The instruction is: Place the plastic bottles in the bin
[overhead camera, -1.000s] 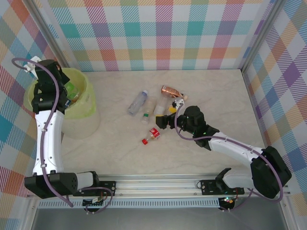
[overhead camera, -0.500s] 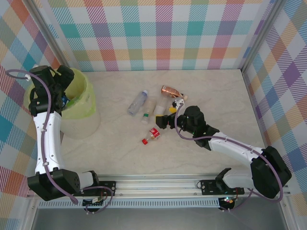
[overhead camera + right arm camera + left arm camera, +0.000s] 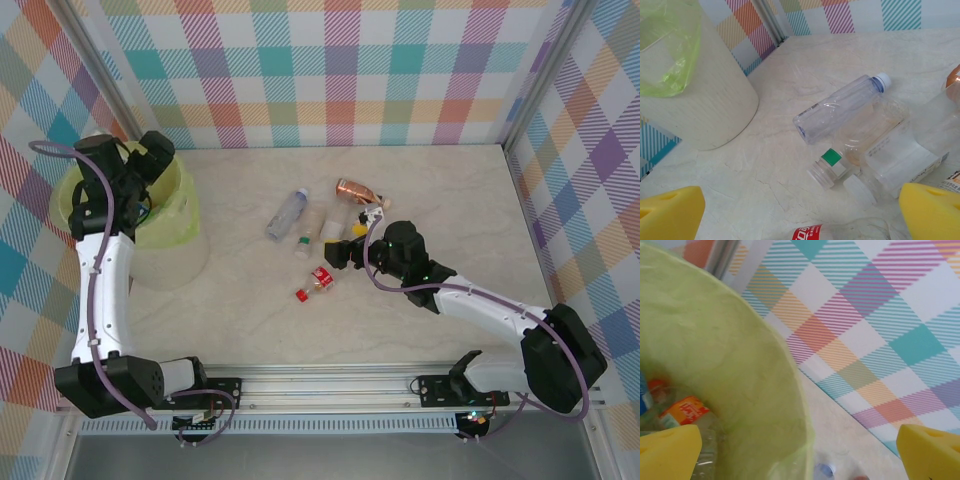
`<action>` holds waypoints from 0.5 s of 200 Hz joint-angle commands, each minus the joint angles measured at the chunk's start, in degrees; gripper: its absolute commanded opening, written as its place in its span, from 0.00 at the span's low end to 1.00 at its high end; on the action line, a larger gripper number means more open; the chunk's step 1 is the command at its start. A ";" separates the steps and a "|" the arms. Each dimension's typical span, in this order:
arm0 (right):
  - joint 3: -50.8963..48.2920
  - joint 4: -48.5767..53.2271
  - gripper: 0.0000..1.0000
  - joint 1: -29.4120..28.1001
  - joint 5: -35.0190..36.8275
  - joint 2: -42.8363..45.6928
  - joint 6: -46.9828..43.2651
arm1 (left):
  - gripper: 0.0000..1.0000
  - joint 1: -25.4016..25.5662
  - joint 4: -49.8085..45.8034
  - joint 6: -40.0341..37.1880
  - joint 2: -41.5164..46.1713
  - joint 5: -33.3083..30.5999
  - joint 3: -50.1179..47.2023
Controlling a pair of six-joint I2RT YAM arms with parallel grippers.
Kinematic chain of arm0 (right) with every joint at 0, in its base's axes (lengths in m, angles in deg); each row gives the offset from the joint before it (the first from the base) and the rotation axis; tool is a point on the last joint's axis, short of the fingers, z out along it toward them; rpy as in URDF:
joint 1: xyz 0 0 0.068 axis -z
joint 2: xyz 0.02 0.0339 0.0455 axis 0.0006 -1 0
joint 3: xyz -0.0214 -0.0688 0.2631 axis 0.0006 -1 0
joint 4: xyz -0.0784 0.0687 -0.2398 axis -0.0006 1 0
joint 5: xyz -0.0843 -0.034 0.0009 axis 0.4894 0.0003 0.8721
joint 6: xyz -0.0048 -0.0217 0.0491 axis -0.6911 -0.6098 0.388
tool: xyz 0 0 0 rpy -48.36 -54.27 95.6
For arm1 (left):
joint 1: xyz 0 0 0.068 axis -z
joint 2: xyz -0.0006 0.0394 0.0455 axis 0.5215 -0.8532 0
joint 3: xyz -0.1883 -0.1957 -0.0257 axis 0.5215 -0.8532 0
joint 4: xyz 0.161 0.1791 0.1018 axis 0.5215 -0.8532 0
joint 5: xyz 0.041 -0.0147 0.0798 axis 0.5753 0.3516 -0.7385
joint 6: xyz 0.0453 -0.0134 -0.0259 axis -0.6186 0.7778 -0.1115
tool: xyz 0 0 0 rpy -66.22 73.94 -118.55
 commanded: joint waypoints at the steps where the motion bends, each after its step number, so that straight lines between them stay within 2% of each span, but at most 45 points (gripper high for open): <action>1: 0.52 -0.39 1.00 -0.39 1.69 0.22 0.86 | 1.00 5.34 3.39 -5.32 0.02 1.06 3.42; 45: -0.24 1.35 1.00 -0.32 8.67 0.85 3.64 | 1.00 19.02 -1.12 -19.02 -6.51 -3.50 8.66; 70: -0.56 3.84 1.00 -0.33 13.30 1.17 5.39 | 1.00 23.41 -4.82 -22.90 -13.19 -2.35 11.35; 100: -0.77 6.99 1.00 -0.24 15.28 1.68 6.95 | 1.00 26.35 -5.79 -23.89 -21.25 -1.31 12.02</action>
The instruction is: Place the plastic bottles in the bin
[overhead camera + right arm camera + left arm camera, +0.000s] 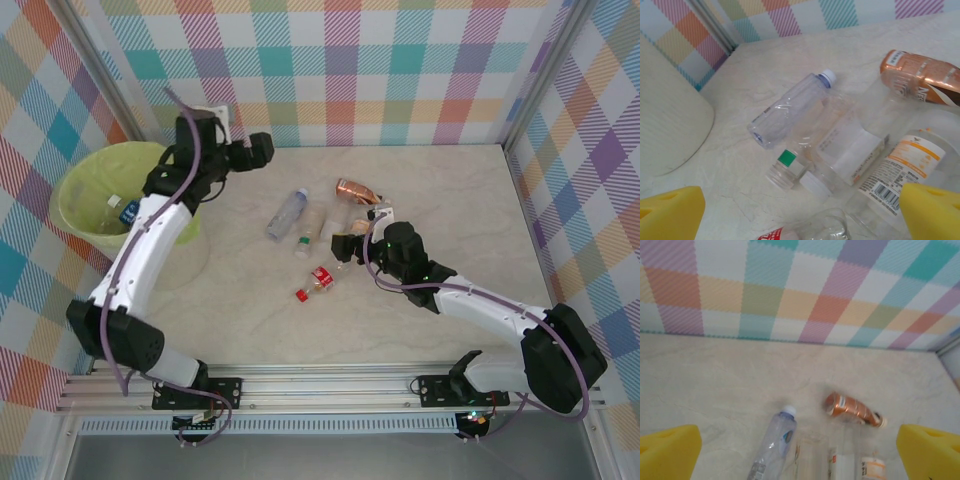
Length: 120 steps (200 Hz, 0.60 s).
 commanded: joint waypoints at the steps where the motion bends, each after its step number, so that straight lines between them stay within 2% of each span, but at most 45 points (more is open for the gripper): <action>1: -0.76 3.03 1.00 -0.24 3.94 1.65 2.63 | 1.00 2.17 -3.91 -4.17 -5.49 0.70 1.10; 72: -1.28 7.98 1.00 0.11 7.37 4.32 4.09 | 1.00 4.01 -1.91 -11.27 -17.02 0.24 -2.65; 120: -1.39 8.60 1.00 0.23 7.81 5.12 4.06 | 0.98 4.01 -5.53 -14.86 -25.18 -1.74 1.11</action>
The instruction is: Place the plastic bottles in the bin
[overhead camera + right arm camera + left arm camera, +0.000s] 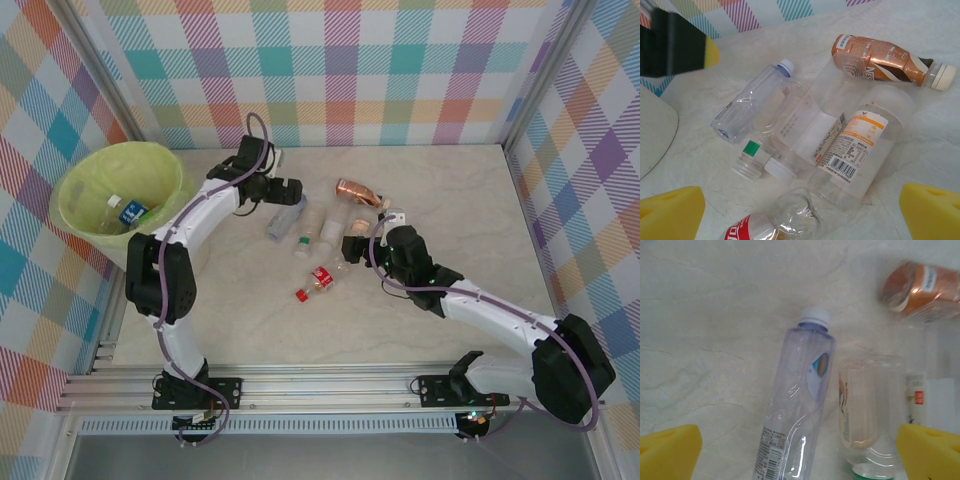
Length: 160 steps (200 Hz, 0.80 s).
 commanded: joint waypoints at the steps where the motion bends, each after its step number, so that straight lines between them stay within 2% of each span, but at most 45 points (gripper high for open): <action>1: -0.54 0.71 1.00 0.15 1.23 1.17 0.79 | 0.98 0.58 -2.72 -3.42 -3.58 -1.07 2.32; 23: -0.87 0.64 1.00 0.15 1.45 1.26 1.23 | 0.94 0.57 -2.39 -4.85 -6.96 -1.06 3.65; 65: -1.42 0.86 1.00 0.22 1.77 1.56 2.15 | 0.80 0.53 -7.41 -7.62 -14.90 -1.52 11.11; 103: -1.45 0.97 1.00 0.25 2.02 1.72 2.15 | 0.76 0.54 -10.69 -8.95 -19.95 -0.85 16.68; 160: -1.76 1.08 1.00 0.21 2.28 1.66 2.41 | 0.75 0.57 -11.59 -8.98 -22.71 -0.50 18.37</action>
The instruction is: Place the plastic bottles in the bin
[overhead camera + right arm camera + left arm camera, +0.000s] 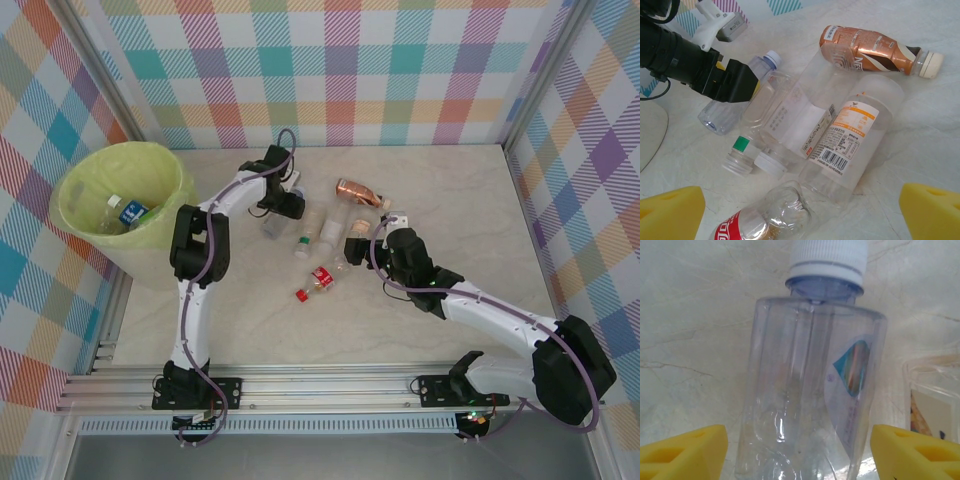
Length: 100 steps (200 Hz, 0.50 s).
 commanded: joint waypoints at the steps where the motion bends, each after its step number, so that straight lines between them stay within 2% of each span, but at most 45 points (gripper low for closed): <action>1: -0.76 0.24 1.00 0.26 0.95 1.33 0.82 | 0.75 0.57 -2.30 -1.16 -1.00 0.52 1.62; 47: -0.72 0.25 1.00 0.15 0.86 1.25 0.78 | 0.69 0.57 -0.28 -0.22 -0.05 -1.41 -0.07; 100: -1.44 0.15 1.00 0.22 1.04 2.21 0.73 | 0.52 0.57 3.46 1.68 4.26 -4.68 -3.35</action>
